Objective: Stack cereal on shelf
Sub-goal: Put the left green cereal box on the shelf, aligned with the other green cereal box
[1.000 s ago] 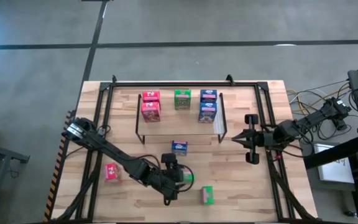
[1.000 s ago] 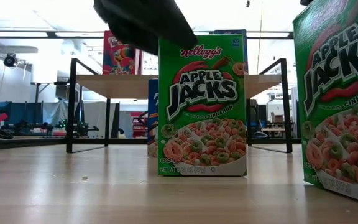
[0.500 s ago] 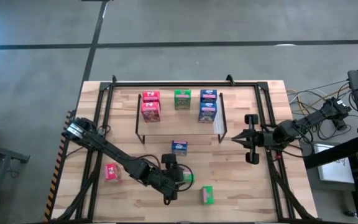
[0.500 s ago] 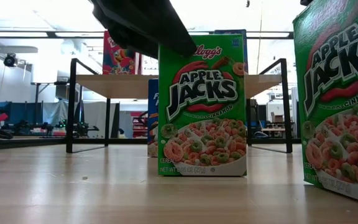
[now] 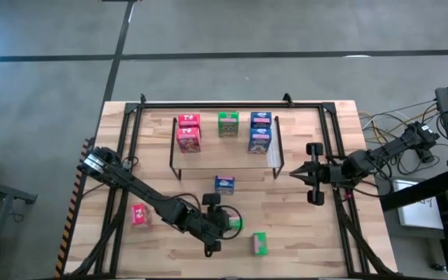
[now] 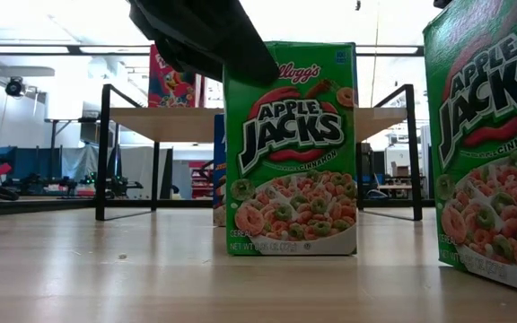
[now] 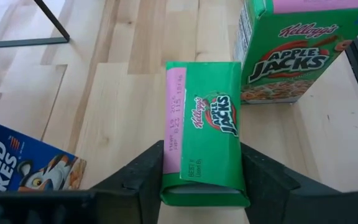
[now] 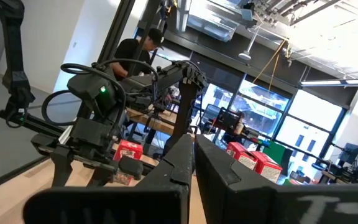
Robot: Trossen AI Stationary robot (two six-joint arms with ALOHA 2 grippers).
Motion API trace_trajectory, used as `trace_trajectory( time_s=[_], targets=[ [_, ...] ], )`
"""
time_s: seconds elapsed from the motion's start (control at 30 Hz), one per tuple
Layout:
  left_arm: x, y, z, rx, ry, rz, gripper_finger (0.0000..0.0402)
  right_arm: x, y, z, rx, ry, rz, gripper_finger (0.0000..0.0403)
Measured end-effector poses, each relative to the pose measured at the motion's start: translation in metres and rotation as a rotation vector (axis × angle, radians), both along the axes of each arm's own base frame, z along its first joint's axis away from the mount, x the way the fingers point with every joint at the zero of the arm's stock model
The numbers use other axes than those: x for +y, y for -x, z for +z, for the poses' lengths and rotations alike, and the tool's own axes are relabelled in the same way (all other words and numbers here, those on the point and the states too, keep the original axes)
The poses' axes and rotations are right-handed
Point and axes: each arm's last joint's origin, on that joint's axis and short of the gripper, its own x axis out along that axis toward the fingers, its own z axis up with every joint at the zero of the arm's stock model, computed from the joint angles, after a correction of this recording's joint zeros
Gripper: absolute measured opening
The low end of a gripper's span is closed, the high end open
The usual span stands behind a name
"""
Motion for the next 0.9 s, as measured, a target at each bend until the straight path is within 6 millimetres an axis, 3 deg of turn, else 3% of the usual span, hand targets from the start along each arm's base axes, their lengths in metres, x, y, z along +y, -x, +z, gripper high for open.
trace_trajectory(
  time_s=[0.2, 0.3, 0.53, 0.9],
  targets=[
    [0.0, 0.0, 0.002, -0.004, -0.002, -0.006, 0.0152, 0.0, 0.0, 0.0, 0.0, 0.0, 0.0, 0.0009],
    [-0.001, -0.001, 0.012, -0.029, -0.007, -0.028, 0.0152, 0.0, 0.0, 0.0, 0.0, 0.0, 0.0, 0.0009],
    [-0.001, -0.001, 0.051, -0.068, -0.052, -0.12, 0.0152, 0.0, 0.0, 0.0, 0.001, 0.0, 0.0, 0.0009],
    [0.014, -0.002, 0.125, -0.028, -0.23, -0.228, 0.0152, 0.0, 0.0, 0.0, 0.004, -0.012, 0.004, 0.0009]
  ],
)
